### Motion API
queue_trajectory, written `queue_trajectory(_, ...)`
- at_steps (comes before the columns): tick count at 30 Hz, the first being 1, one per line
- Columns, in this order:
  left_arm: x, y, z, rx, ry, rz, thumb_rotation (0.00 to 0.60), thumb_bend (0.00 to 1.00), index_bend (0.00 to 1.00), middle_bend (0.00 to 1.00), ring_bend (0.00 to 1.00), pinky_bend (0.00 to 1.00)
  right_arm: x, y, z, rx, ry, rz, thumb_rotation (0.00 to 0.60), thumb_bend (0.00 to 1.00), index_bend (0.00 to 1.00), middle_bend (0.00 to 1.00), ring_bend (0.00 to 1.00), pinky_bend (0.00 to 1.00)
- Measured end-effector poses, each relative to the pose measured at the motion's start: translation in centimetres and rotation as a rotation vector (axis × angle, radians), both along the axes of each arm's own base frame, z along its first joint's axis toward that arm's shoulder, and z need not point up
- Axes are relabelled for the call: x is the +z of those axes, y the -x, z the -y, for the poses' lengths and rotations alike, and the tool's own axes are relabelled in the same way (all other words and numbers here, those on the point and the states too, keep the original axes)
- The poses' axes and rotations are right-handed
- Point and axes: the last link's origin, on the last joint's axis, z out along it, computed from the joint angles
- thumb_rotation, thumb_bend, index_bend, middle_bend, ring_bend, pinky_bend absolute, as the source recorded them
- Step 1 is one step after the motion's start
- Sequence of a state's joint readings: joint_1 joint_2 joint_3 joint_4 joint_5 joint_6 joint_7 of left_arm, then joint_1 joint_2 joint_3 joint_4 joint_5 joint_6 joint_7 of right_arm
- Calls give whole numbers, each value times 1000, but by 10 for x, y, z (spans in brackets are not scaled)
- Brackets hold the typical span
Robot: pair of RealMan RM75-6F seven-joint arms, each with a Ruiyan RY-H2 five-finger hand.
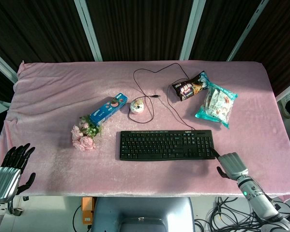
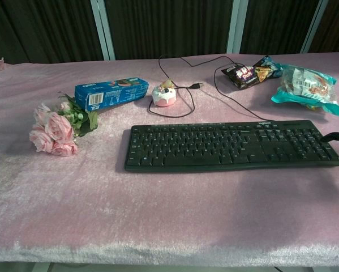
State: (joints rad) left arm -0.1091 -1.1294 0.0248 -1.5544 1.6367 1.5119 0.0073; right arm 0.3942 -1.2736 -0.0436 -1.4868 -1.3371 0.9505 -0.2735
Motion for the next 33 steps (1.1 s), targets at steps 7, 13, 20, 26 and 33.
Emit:
queue_trajectory(7, -3, 1, -1, 10, 6, -10, 600, 413, 0, 0, 0, 0, -2, 0, 1, 2, -14, -8, 600, 586, 223, 1000, 1000, 1000)
queue_trajectory(13, -2, 1, -1, 7, 5, -8, 600, 414, 0, 0, 0, 0, -6, 0, 0, 5, -30, -17, 600, 586, 226, 1000, 1000, 1000)
queue_trajectory(20, -2, 1, 0, 4, 8, -7, 600, 412, 0, 0, 0, 0, -8, -1, 0, 8, -32, -21, 600, 586, 227, 1000, 1000, 1000)
queue_trajectory(26, -2, 0, 0, -3, 11, -5, 600, 413, 0, 0, 0, 0, -9, 2, 0, -9, -37, -40, 600, 586, 230, 1000, 1000, 1000)
queue_trajectory(33, -3, 0, -2, -2, 16, -7, 600, 413, 0, 0, 0, 0, -7, 2, 0, -14, -32, -42, 600, 587, 223, 1000, 1000, 1000)
